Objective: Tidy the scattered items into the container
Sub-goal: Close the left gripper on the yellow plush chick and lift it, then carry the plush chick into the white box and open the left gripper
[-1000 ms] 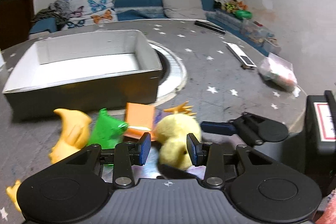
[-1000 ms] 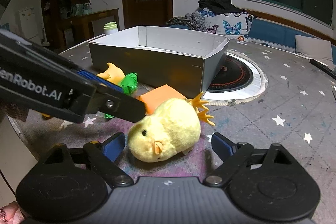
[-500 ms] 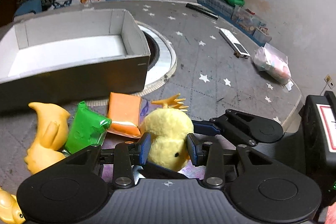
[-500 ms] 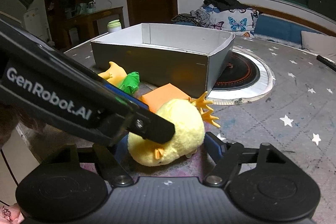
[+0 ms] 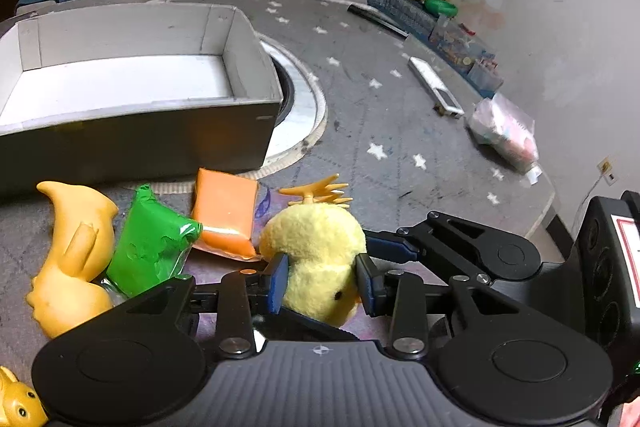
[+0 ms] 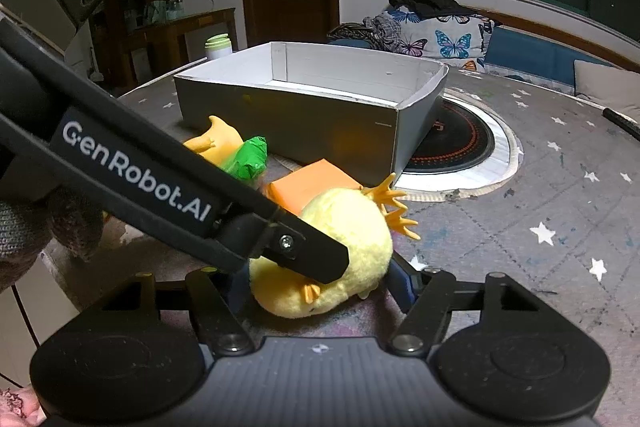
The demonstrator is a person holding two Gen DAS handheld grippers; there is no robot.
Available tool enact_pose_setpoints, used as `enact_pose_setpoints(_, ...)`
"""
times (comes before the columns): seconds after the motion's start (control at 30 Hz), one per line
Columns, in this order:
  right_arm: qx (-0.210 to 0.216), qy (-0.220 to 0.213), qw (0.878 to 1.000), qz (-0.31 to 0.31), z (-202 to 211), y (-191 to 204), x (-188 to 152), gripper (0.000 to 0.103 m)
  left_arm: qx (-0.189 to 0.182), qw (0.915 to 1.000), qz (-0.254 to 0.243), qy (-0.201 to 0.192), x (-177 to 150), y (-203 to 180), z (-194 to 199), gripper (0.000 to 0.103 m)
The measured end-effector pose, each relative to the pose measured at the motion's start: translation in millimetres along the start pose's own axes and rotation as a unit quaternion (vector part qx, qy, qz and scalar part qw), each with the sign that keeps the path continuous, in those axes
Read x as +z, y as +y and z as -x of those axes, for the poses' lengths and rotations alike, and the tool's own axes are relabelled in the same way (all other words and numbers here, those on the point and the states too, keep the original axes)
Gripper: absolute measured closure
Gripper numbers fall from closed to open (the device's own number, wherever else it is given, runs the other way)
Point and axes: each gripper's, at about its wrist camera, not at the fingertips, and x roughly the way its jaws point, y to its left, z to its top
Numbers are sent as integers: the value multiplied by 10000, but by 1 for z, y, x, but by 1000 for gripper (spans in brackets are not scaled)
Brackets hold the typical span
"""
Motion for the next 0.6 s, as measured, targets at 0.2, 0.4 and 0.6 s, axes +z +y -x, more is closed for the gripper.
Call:
enact_pose_setpoints(0.2,-56,-230,9996,178,22,5,23,34,-52,9989,-103,-448,17,-7,33,65)
enact_pose_setpoints(0.4,-82,-577,9967,559,25,5,68,34,50,9957,-122,-916,53,4,57,65)
enact_pose_setpoints(0.6,-6,-643,9943,854,-5,4,120,34,110,9943,74,-1059,97,38,54,65)
